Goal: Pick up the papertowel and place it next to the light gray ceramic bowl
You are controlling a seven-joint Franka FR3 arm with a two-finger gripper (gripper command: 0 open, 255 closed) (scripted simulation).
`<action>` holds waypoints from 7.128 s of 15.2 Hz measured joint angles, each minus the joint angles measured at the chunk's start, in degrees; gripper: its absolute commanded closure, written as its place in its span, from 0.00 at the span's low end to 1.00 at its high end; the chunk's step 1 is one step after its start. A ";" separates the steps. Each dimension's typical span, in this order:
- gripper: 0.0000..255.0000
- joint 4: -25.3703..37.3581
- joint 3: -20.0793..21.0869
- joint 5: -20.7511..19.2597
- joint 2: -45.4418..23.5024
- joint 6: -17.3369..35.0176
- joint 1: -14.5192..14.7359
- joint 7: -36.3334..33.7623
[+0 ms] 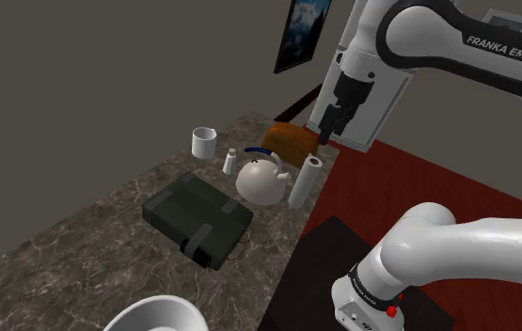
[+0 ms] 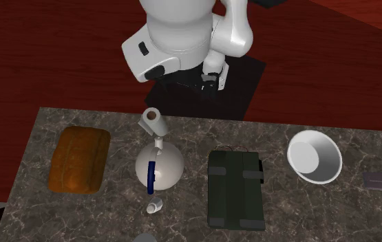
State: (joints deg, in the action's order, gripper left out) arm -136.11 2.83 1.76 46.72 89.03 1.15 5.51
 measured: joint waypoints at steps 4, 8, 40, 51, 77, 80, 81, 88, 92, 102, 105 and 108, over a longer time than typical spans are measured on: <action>0.00 -1.69 -1.60 -0.76 -1.99 3.29 -0.72 1.41; 0.00 -4.60 -4.69 -2.07 -6.13 9.71 -2.10 4.13; 1.00 -11.82 -11.44 -3.40 -21.27 30.70 -4.48 10.17; 1.00 -6.97 -11.04 -3.45 -18.54 23.10 -4.54 9.86; 1.00 12.31 -10.04 -2.91 -17.37 2.65 -4.14 9.13; 1.00 14.88 -9.95 -2.82 -17.78 0.49 -4.07 9.07; 1.00 15.64 -9.96 -2.82 -17.85 -0.19 -4.07 9.09; 1.00 22.50 -9.91 -2.63 -19.37 -5.53 -3.93 9.08; 1.00 26.74 -9.84 -2.47 -20.56 -8.60 -3.82 9.00; 1.00 29.91 -3.63 0.71 -20.86 -11.27 -1.36 0.57; 1.00 30.07 -0.34 2.34 -20.99 -11.06 -0.12 -3.92; 1.00 30.70 2.78 3.81 -21.94 -10.42 1.06 -8.19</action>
State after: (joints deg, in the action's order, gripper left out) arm -105.41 5.61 5.56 24.78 78.60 2.21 -2.68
